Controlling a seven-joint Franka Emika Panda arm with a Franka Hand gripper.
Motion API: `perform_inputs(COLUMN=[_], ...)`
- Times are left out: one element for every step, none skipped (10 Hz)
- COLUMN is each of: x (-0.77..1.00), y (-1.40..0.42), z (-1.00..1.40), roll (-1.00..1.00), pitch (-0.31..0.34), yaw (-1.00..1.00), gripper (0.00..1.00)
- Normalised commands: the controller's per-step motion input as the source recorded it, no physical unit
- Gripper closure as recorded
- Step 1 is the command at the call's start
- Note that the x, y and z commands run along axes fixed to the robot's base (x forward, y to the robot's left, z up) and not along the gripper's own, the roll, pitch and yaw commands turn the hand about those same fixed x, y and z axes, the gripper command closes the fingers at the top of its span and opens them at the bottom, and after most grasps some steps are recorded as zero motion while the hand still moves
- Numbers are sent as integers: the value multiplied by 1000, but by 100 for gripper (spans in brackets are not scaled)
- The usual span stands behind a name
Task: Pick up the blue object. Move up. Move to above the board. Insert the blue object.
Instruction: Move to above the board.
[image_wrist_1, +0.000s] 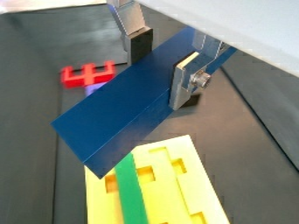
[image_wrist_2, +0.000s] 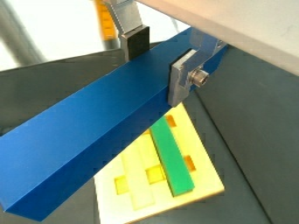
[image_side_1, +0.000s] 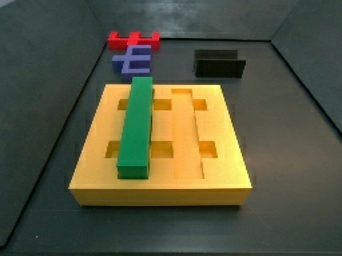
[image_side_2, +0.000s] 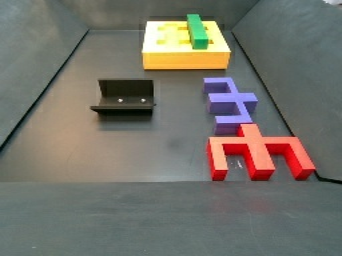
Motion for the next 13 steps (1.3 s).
perform_inputs(x=[58, 63, 65, 63, 63, 55, 53, 53, 55, 58, 62, 70, 70], y=[-115, -83, -59, -54, -46, -37, -33, -33, -31, -31, -30, -30, -27], z=[38, 32, 25, 24, 24, 26, 26, 27, 28, 31, 33, 32, 29], roll=[8, 9, 11, 13, 14, 17, 19, 23, 27, 35, 41, 46, 45], pitch=[70, 76, 85, 92, 98, 115, 122, 144, 164, 203, 229, 239, 216], yaw=[1000, 1000, 1000, 1000, 1000, 1000, 1000, 1000, 1000, 1000, 1000, 774, 538], gripper=[100, 100, 100, 100, 100, 100, 100, 100, 100, 100, 100, 100, 100])
